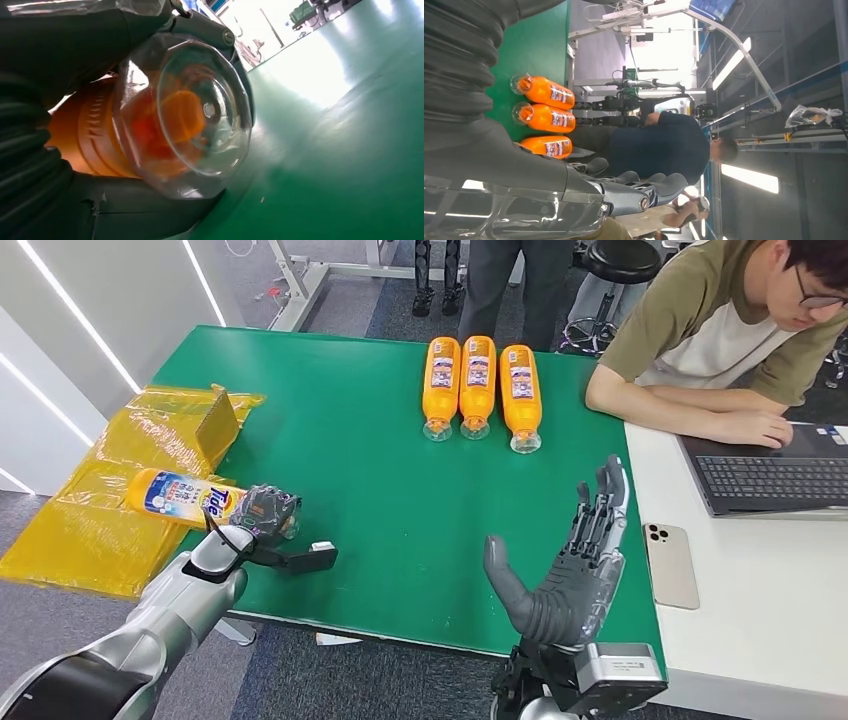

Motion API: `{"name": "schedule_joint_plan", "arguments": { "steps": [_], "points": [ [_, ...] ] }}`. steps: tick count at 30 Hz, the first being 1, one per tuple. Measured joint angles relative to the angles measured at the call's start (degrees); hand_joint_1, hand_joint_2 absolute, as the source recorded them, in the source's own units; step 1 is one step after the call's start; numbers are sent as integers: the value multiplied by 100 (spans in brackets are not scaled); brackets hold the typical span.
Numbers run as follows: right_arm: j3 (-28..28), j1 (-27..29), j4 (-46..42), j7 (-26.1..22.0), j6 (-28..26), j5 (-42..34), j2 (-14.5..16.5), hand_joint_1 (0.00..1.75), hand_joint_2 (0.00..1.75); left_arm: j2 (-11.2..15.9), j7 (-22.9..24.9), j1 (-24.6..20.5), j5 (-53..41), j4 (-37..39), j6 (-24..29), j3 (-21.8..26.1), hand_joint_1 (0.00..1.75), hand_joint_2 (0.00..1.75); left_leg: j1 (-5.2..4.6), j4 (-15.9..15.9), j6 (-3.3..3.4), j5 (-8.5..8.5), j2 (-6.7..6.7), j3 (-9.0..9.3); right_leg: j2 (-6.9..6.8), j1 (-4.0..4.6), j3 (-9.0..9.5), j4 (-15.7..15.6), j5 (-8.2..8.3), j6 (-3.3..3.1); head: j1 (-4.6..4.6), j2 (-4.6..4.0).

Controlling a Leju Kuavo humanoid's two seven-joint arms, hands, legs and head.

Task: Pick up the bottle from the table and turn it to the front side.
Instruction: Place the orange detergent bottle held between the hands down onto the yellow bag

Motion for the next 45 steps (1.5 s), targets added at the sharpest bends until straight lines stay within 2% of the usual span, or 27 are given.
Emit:
{"name": "schedule_joint_plan", "arguments": {
  "steps": [6,12,15,19,22,23,24,26,28,31,34,37,39,42,45],
  "points": [
    [4,-23,29,0,0,-7,1,0,175,-66,-211,-120,322,0,-669,225,0,175,0,-2,0,0,-1,17,-2,0,17,0,0,0,1,0],
    [12,-73,111,0,0,-61,8,0,175,-163,-588,-144,755,0,-693,546,0,175,0,-2,-1,1,-6,21,-6,0,23,1,-1,-1,0,0],
    [28,-113,160,0,0,-110,14,0,175,-224,-966,-130,1131,0,-704,769,0,175,0,-2,-2,3,-9,20,-7,0,23,2,0,-1,1,0],
    [43,-146,213,0,0,-117,20,0,175,-320,-1713,-43,1852,-2,-736,1167,0,175,0,-1,-3,4,-8,19,-6,0,20,1,0,-1,1,0],
    [44,-149,221,0,0,-117,22,0,175,-351,-1905,-20,2043,-4,-737,1308,0,175,0,-1,-3,4,-7,19,-4,0,19,1,0,-1,2,0],
    [44,-149,222,0,0,-121,22,0,175,-369,-2114,-2,2276,-27,-752,1420,0,175,0,-1,-3,4,-7,18,-4,0,18,1,0,-1,1,0],
    [44,-149,224,0,0,-146,21,0,175,-389,-2390,98,2935,-228,-814,1582,0,175,-1,-1,-4,3,-4,18,-2,-1,16,1,0,-1,1,0],
    [47,-149,227,2,0,-207,20,0,175,-420,-2944,401,4920,-919,-942,1866,0,175,0,-1,-5,2,1,14,4,0,10,1,0,-2,0,0],
    [57,-153,234,4,0,-263,16,0,175,-399,-3030,699,6564,-1730,-952,1837,0,175,1,-2,-5,2,1,10,3,0,6,1,-1,-2,1,0],
    [95,-171,261,6,0,-325,5,0,175,-391,-3049,1115,7805,-2983,-843,1792,0,175,1,-2,-5,2,0,7,1,0,1,1,-2,-3,0,0],
    [148,-200,305,13,0,-351,-9,0,175,-561,-3059,1475,8352,-4334,-863,1869,0,175,0,-2,-5,2,-5,3,-4,0,0,-1,-3,-1,0,0],
    [197,-233,354,62,11,-405,-17,0,175,-939,-3062,1721,8502,-5406,-1018,2033,0,175,-3,-1,-3,1,-7,1,-6,-3,3,-5,-3,0,1,1],
    [224,-256,381,110,22,-408,-17,0,175,-1241,-3062,1851,8460,-5909,-883,2079,0,175,-6,-1,-1,0,-9,1,-7,-6,6,-6,-3,0,2,1],
    [255,-281,412,221,50,-365,-19,0,175,-1650,-3060,2068,8258,-6457,-178,1958,0,175,-9,1,2,-2,-7,4,-6,-11,6,-7,-2,2,0,0],
    [264,-284,426,350,117,-273,-20,0,175,-1966,-3059,2365,8227,-6988,706,1462,0,175,-11,2,9,-6,-14,3,-17,-12,9,-8,-5,5,1,0]
  ]
}}
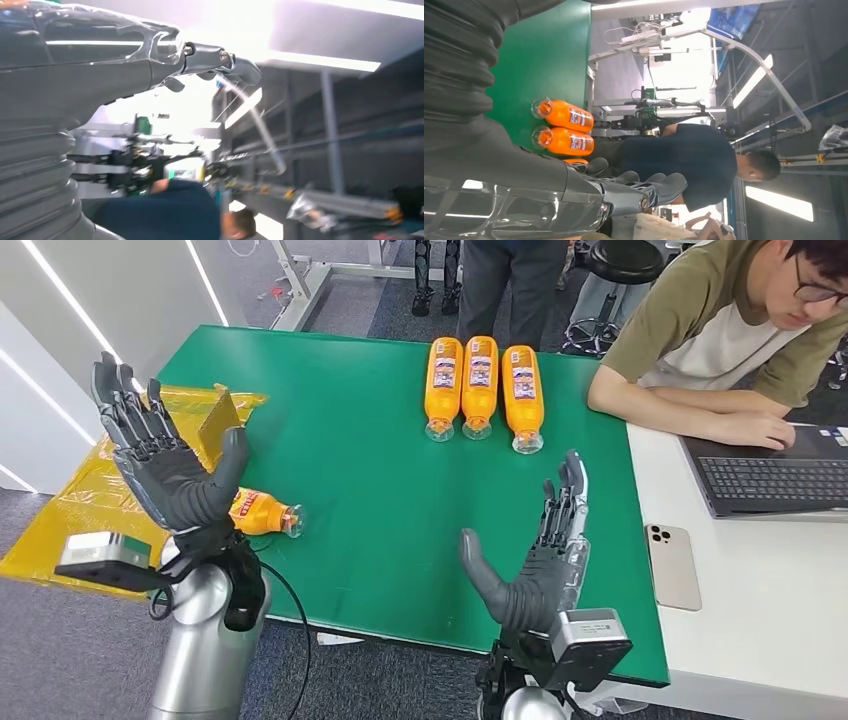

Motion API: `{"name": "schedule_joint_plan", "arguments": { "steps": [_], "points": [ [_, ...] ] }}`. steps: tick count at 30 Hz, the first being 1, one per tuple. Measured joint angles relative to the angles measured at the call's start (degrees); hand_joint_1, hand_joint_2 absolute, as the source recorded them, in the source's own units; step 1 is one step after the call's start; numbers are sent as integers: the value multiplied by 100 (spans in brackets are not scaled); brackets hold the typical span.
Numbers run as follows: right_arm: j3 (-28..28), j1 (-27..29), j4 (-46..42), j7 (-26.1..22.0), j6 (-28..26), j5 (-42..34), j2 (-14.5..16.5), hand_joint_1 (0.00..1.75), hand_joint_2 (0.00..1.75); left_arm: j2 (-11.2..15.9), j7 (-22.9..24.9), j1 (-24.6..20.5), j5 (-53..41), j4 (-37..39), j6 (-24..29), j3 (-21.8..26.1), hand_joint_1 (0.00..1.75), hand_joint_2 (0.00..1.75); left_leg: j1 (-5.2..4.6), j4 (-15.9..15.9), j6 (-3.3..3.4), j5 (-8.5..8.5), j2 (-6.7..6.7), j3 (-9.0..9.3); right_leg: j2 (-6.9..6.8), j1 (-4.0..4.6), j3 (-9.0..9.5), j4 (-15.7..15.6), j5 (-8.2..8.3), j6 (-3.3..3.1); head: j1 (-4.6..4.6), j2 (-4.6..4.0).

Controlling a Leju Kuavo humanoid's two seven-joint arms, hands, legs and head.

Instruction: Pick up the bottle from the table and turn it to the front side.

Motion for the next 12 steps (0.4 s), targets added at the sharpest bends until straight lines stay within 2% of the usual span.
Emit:
{"name": "schedule_joint_plan", "arguments": {
  "steps": [3,6,12],
  "points": [
    [12,4,3,89,68,127,0,0,175,-284,0,269,223,-287,211,-377,0,175,0,0,4,-3,0,0,-1,0,1,0,-2,1,-1,0],
    [14,17,5,162,146,274,0,0,175,-478,2,449,262,-390,169,-481,0,175,1,-1,5,-4,1,1,1,0,0,0,-2,1,-1,0],
    [7,52,14,240,162,341,0,0,175,-488,7,626,-146,-374,715,-529,0,175,3,-2,5,-3,3,3,4,1,-3,2,-2,1,-2,0]
  ]
}}
